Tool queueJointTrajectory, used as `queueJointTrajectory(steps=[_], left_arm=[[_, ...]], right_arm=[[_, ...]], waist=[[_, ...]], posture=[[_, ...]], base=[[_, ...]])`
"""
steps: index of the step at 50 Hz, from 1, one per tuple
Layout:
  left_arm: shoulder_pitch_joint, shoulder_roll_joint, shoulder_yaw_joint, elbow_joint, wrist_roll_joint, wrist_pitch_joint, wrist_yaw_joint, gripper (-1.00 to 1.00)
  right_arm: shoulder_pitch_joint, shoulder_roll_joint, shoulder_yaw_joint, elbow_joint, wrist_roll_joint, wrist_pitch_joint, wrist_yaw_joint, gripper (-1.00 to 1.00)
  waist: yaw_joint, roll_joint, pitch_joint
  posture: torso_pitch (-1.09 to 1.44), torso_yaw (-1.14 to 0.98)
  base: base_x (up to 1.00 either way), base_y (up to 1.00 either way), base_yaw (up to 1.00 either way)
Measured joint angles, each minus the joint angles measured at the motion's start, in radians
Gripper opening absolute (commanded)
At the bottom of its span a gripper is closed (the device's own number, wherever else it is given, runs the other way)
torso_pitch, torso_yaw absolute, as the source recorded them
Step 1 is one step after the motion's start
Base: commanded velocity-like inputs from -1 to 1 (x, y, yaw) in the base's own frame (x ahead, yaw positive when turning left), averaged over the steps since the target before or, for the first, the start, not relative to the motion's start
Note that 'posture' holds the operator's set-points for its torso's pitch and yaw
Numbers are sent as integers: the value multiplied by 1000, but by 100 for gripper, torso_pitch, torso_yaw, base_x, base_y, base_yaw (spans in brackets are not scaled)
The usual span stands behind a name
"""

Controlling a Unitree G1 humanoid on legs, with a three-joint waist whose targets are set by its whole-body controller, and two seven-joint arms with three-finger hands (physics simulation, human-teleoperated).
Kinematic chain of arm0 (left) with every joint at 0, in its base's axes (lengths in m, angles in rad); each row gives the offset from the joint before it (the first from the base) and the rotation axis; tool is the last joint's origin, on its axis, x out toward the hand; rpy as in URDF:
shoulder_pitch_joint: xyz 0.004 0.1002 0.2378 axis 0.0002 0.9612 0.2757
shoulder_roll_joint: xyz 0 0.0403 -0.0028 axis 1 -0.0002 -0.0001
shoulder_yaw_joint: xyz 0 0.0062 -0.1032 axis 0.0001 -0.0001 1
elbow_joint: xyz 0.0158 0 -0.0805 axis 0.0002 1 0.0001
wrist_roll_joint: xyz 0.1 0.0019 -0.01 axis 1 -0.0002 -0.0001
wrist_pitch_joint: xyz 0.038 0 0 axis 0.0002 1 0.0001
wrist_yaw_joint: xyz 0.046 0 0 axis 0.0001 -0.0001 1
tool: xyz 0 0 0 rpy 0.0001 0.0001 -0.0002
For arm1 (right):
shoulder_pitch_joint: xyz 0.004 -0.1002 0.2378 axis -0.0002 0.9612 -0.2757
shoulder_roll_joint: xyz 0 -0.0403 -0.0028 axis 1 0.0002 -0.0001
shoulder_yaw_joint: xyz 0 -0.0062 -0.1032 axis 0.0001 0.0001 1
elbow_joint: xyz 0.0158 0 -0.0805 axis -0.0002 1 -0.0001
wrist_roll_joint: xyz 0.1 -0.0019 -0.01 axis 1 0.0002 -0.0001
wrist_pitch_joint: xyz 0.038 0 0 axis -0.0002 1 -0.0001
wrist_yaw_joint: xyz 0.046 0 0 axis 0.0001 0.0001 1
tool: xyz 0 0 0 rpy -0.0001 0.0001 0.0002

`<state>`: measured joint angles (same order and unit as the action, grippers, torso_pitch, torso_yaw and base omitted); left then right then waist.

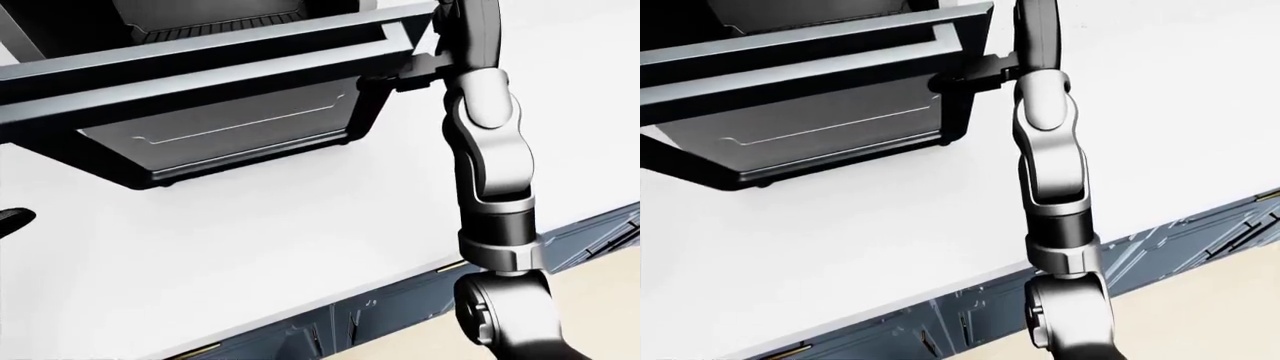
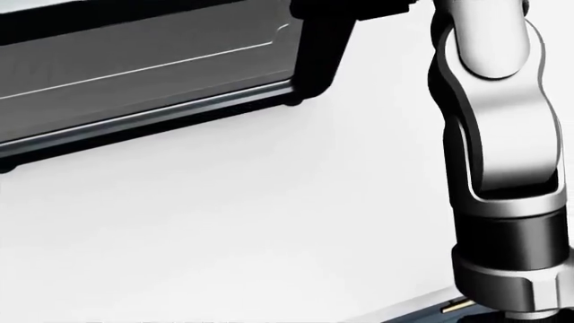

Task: Close the toaster oven door.

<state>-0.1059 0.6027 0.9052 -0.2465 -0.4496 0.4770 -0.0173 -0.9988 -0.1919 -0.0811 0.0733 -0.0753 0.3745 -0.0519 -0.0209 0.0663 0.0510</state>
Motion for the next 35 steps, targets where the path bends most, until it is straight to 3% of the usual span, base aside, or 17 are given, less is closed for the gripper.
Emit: queueJointTrajectory(steps=[9,18,35], left_arm=[[49,-110,14,-200,-8,56,2,100],[38,-83,100,-361,-99,179,28,100],[79,-165,84,-464,-161,246,43,100]], right_arm=[[-3,-3,-4,2,-3,5,-6,100],[-9,-5,2,-7,-12,30,2,100],[-17,-8,-2,-2,-5,24,5,100]], waist=[[0,-9,2],[3,-6,5],[4,-8,7]], posture=[[0,0],[0,0],[0,0]], base=[[0,0,0],[0,0,0],[0,0,0]])
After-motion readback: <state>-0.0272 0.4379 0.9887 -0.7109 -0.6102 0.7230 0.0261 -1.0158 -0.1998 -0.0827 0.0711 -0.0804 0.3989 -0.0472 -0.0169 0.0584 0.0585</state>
